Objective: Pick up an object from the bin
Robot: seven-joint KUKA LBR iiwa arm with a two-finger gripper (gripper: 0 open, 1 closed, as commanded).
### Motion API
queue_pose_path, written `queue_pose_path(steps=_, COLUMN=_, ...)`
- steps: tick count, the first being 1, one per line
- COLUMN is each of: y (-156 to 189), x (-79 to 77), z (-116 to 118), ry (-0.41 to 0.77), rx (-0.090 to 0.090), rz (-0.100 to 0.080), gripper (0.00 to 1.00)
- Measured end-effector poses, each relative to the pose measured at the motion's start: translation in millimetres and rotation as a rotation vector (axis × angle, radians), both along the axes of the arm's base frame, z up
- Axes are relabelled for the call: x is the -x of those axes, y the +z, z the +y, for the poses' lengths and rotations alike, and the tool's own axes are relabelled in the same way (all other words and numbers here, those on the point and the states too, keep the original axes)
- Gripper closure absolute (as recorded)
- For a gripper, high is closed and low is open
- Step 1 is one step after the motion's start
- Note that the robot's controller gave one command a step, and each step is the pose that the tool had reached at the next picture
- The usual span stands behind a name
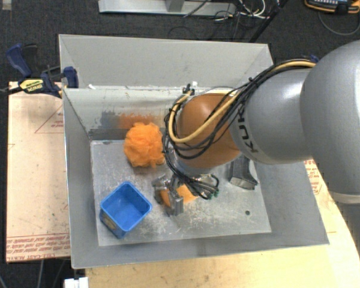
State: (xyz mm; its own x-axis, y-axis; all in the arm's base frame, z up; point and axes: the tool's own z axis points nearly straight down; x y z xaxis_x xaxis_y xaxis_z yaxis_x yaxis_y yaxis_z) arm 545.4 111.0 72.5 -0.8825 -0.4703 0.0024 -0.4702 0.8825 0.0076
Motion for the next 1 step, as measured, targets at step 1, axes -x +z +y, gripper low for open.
queue_pose_path(steps=1, y=0.1, x=-0.1, z=-0.1, ry=0.000, rx=0.000, rz=0.000, gripper=1.00)
